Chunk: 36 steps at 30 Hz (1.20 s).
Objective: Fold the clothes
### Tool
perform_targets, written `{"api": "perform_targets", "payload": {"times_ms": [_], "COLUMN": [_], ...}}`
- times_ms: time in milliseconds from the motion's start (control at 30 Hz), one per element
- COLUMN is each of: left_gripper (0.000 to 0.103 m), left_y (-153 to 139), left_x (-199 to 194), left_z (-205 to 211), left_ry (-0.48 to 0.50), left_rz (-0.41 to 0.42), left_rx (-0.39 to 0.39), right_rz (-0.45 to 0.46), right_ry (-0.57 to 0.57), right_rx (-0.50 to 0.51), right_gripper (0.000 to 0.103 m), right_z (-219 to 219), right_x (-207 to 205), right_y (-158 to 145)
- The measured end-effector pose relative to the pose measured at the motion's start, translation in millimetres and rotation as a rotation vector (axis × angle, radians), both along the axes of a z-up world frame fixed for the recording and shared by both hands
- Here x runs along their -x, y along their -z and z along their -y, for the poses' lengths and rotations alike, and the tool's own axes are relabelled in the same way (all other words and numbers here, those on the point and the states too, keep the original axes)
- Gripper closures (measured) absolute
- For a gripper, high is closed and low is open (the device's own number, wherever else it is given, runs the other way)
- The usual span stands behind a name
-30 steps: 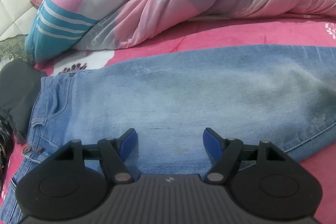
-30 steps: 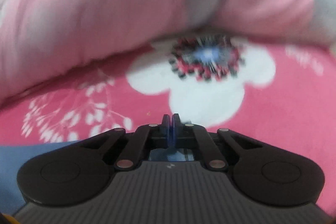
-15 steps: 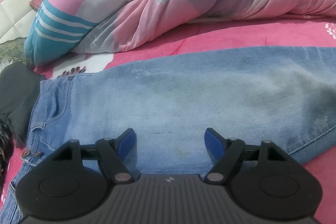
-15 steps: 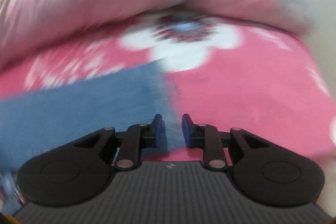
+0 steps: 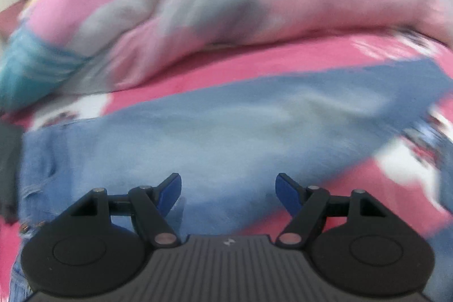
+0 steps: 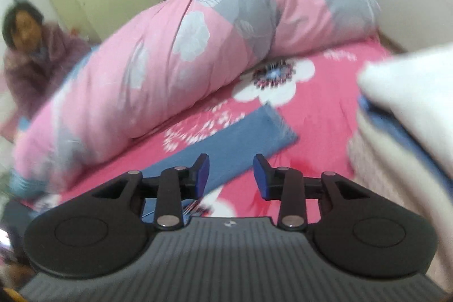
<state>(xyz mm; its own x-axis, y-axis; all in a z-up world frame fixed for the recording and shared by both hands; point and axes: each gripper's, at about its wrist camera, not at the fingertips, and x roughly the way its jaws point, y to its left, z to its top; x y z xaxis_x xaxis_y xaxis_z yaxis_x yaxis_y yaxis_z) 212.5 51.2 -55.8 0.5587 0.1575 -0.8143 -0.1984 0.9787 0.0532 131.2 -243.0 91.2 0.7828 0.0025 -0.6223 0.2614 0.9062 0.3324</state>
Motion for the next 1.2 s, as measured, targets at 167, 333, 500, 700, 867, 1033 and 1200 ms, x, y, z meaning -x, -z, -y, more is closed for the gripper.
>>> {"api": "perform_targets", "payload": {"times_ms": [167,333,500,700,867,1033,1200], "left_gripper": [0.029,0.029,0.037,0.034,0.037,0.037,0.036], "left_y": [-1.6,10.3,28.5,33.2,25.7,21.2,25.6], "left_x": [20.1,23.1,25.9,31.0,32.2,38.7,49.4], "left_z": [52.7,106.6,145.0,152.5,139.0,112.6,99.0], "left_ry": [0.235,0.372,0.370,0.391,0.337,0.219,0.162], "left_rz": [-0.031,-0.121,-0.182,-0.173,-0.164,-0.166,-0.195], "left_rx": [0.089,0.192,0.215,0.188,0.186,0.189,0.158], "right_rz": [-0.021,-0.169,-0.265,-0.257,-0.253,-0.205,-0.234], "right_ry": [0.045,0.068,0.069,0.077,-0.013,-0.221,-0.526], "right_rx": [-0.109,-0.267,-0.344,-0.421,-0.514,-0.439,-0.206], "right_gripper": [0.056,0.048,0.043,0.040,0.069,0.068,0.057], "right_z": [32.5,25.9,34.1,39.8,28.9,-17.3,-88.1], "right_x": [90.8,112.2,78.2,49.6,36.0,-1.5,-62.2], "right_y": [6.2,75.4,178.3,226.9,218.9,173.2,156.0]}}
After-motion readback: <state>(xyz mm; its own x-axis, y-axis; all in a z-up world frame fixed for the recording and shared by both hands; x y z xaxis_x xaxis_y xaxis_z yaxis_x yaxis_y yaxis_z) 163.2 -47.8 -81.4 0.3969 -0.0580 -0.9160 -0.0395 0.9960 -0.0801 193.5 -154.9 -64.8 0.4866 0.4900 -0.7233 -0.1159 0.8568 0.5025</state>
